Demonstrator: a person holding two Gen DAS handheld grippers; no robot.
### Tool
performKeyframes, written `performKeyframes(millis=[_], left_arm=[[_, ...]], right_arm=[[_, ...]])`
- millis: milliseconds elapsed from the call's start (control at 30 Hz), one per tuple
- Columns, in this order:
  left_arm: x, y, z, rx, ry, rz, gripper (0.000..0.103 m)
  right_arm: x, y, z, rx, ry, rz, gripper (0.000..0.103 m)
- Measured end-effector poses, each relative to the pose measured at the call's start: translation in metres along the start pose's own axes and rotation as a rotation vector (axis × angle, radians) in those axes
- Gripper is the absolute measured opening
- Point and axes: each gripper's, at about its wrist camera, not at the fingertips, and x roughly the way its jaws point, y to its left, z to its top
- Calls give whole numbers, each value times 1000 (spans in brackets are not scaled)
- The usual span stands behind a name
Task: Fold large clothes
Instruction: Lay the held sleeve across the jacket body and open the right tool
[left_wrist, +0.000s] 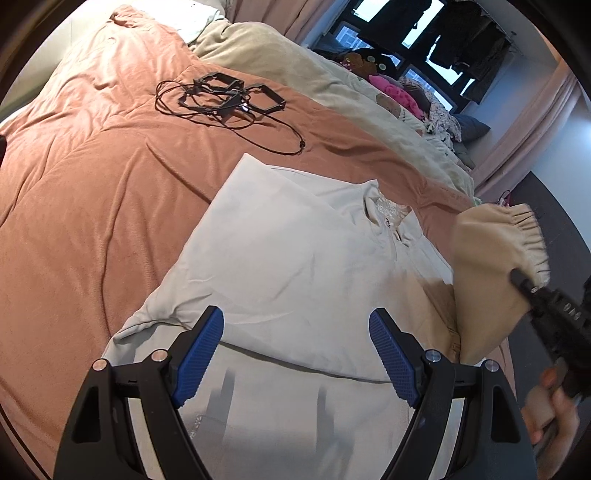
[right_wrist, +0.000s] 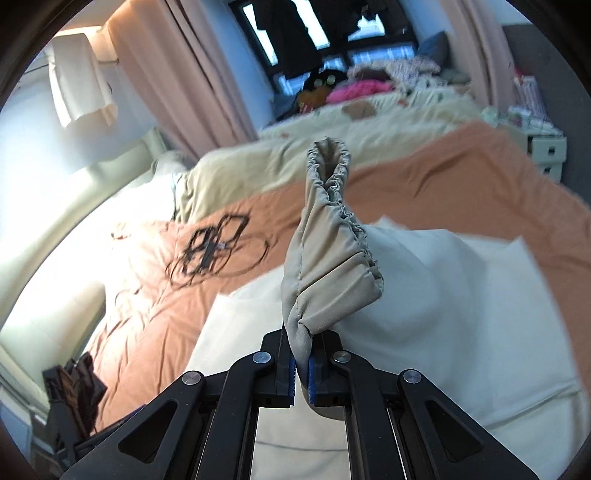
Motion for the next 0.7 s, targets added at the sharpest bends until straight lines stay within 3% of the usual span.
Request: performKeyframes(millis=[167, 200, 233, 300, 467, 567, 700], left_arm=[[8, 12, 2, -36, 31, 5, 82], [8, 14, 2, -41, 34, 10, 82], [9, 14, 2, -42, 34, 17, 82], [10, 14, 1, -41, 34, 21, 82], [14, 9, -1, -32, 36, 20, 87], [16, 2, -4, -11, 36, 30, 87], [23, -13, -9, 35, 35, 45, 87]], right_arm=[[41, 4, -41, 52, 93, 56, 11], [47, 2, -48, 69, 115, 81, 27], [52, 1, -54, 91, 128, 101, 55], [56, -4, -64, 150, 141, 111, 85], [27, -29, -80, 232, 80, 130, 85], [6, -52, -91, 282, 53, 35, 85], [-13, -98, -100, 371, 91, -81, 83]])
